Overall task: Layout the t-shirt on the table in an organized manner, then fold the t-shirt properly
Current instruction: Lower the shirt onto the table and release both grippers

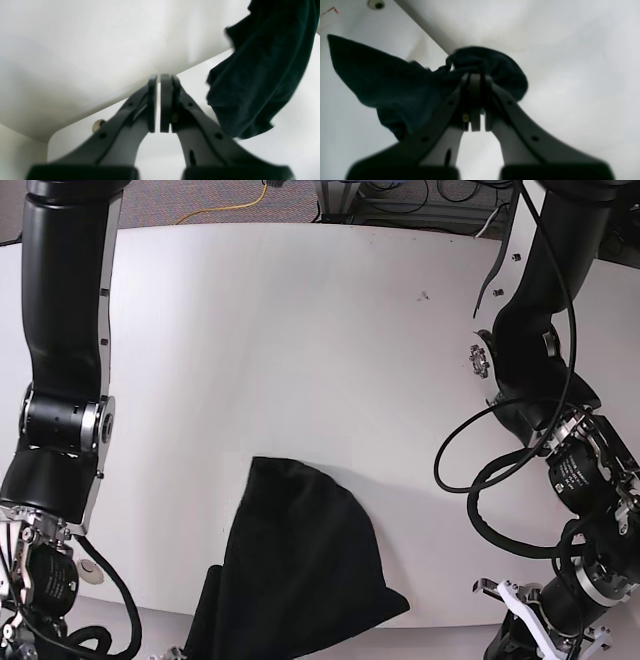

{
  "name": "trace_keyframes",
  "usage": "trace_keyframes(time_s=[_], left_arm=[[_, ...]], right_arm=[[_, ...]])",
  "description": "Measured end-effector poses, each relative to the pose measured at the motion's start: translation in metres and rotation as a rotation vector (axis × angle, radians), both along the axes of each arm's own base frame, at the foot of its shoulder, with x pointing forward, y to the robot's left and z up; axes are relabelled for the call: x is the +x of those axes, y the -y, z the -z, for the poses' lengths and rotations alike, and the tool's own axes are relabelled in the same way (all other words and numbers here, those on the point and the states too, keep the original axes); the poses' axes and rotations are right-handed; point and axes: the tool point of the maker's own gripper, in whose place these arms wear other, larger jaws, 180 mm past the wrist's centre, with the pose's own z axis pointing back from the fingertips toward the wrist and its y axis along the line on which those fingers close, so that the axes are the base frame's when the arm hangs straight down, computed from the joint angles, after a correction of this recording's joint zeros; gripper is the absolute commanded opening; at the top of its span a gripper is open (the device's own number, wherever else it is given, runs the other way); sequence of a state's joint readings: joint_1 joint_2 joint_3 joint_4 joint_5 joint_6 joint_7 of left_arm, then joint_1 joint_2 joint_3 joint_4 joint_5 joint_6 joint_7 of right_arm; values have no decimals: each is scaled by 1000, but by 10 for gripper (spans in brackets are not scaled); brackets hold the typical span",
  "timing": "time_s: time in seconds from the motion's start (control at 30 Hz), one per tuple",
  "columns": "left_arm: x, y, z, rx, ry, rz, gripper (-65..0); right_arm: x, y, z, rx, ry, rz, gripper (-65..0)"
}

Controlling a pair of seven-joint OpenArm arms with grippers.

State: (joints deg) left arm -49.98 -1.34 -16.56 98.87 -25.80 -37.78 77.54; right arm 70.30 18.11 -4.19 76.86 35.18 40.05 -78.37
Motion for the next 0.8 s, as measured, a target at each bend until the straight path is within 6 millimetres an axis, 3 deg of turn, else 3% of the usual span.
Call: trace_keyframes(time_s=[0.1, 0.23, 0.3, 0.43, 0.67, 0.73, 0.8], left_arm=[[-1, -4, 8, 7, -15, -8, -650], [-3, -7, 25, 10, -55, -16, -650], [-4, -7, 35, 11, -80, -16, -650], [-5, -7, 46, 14, -102, -19, -650], [-9, -6, 67, 11, -148, -15, -650], [-11, -7, 76, 12, -166, -15, -650], [-13, -7, 87, 12, -193, -16, -650]], right_arm=[[-7, -13, 25, 39, -34, -62, -650], [-18, -24, 79, 51, -124, -96, -650], [-30, -23, 125, 33, -218, -92, -650], [-56, -20, 183, 9, -318, -92, -650], [-108, -28, 249, -14, -412, -114, -634], [-126, -36, 266, -7, -447, -139, -606], [-141, -43, 280, 2, -475, -157, -533]])
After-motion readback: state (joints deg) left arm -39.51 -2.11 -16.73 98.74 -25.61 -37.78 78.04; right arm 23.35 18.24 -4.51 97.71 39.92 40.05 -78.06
